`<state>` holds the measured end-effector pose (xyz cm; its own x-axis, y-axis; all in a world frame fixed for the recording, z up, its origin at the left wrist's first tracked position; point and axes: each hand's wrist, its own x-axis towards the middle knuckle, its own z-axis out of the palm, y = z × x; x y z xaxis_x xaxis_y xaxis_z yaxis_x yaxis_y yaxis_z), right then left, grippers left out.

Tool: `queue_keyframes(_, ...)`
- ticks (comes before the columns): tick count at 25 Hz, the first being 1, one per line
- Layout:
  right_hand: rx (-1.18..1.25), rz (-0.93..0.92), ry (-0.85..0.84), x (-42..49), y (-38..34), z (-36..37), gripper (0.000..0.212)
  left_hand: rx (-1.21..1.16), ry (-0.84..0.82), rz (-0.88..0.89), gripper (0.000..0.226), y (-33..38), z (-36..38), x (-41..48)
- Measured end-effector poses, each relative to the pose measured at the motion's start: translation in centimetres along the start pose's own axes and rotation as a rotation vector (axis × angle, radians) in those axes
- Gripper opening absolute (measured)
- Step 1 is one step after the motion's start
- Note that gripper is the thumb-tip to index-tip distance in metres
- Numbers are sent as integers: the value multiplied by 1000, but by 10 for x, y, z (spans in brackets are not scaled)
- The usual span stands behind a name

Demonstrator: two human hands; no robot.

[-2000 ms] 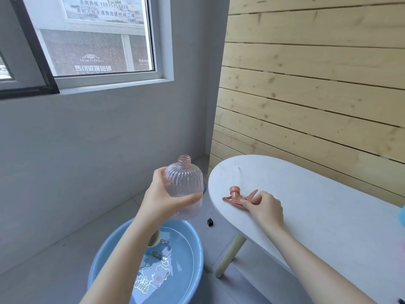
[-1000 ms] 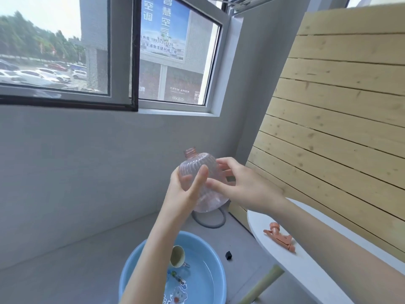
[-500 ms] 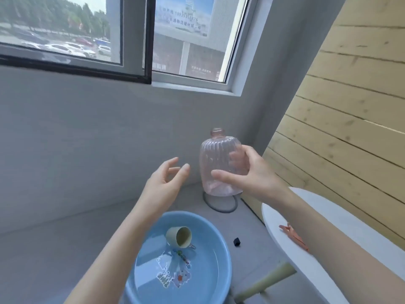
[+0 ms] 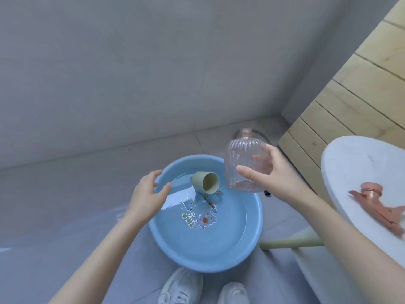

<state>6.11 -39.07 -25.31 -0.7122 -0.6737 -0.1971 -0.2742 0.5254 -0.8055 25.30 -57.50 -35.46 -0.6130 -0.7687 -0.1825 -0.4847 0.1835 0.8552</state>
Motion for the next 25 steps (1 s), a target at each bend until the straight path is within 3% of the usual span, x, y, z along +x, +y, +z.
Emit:
queue_keyframes(5,21,163,-83,32,63,42,83,221,-26,-46,56,-61,42,20)
queue_keyframes(7,10,241,-106,43,89,60,97,352,-25,-43,59,-84,58,25)
queue_keyframes(9,8,302,-141,51,109,76,101,484,12,6,65,-106,71,32)
queue_keyframes(12,30,387,-156,58,132,94,92,607,59,104,78,-130,83,38)
queue_keyframes(15,24,449,-148,63,154,110,95,617,69,119,84,-149,95,41)
queue_keyframes(19,-49,430,-160,53,173,125,110,565,102,66,73,-157,105,37)
queue_keyframes(25,-170,429,-165,41,192,134,107,571,150,56,73,-154,107,38)
